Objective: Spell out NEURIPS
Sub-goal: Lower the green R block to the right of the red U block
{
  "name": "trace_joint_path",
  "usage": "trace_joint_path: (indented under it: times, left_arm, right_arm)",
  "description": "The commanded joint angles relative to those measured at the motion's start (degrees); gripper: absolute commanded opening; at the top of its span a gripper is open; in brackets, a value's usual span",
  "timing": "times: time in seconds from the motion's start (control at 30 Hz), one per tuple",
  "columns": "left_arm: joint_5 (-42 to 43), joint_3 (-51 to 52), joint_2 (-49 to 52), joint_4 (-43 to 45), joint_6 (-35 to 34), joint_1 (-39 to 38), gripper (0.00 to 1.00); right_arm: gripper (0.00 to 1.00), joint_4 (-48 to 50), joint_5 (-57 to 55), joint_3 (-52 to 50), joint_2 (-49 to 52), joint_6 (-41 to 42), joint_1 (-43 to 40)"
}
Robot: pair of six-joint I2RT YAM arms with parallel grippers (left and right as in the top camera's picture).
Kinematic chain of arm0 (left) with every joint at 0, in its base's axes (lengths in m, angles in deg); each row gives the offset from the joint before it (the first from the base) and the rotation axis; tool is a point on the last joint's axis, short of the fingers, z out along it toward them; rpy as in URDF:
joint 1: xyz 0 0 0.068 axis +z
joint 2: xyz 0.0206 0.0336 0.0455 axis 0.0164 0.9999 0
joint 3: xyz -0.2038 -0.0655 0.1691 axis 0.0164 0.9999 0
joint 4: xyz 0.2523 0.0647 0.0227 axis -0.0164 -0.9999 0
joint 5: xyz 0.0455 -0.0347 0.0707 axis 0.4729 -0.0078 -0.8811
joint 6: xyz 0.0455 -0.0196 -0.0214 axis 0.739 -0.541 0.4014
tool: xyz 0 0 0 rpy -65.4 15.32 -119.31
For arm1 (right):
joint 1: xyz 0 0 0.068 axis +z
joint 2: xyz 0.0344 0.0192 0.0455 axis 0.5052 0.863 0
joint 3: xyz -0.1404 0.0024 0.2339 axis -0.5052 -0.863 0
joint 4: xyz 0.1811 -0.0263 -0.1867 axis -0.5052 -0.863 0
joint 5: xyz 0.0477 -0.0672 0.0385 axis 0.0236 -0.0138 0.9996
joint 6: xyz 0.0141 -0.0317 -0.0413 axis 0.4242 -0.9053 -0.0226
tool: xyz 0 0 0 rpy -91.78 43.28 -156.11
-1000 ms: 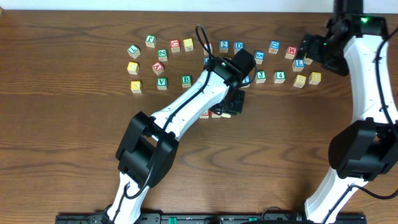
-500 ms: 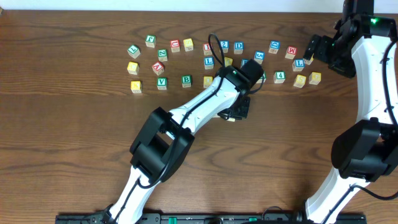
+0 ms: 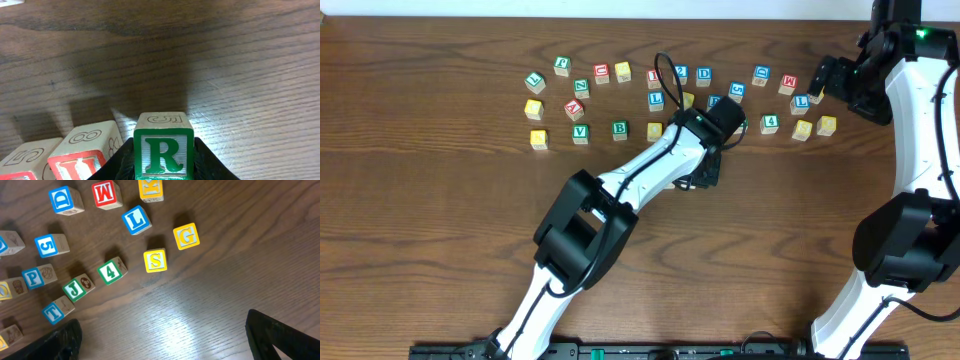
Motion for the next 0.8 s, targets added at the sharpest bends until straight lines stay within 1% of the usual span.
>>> trace_joint_path:
  times: [0.0, 0.2, 0.3, 0.53, 0.77]
  left_arm:
    - [-0.96, 0.24, 2.03, -0.15, -1.62, 0.07, 0.30]
    - [-0.26, 0.24, 2.01, -0.37, -3.58, 0.07, 0.30]
    - [0.37, 0.24, 2.01, -0.85, -6.10, 0.07, 0.30]
    - [4.28, 0.24, 2.01, -1.03, -6.62, 0.09, 0.30]
    - [4.76, 0.24, 2.01, -1.27, -8.74, 0.07, 0.30]
  right_arm:
    - [0.99, -0.22, -0.50, 0.20, -0.37, 0.37, 0.24]
    - [0.99, -0.22, -0.50, 0.20, -0.37, 0.37, 0.24]
    - [0.99, -0.22, -0.50, 0.17, -0.37, 0.37, 0.24]
    - [0.99, -0.22, -0.50, 0.17, -0.37, 0.37, 0.24]
    - [0.99, -0.22, -0.50, 0.15, -0.35, 0.37, 0.24]
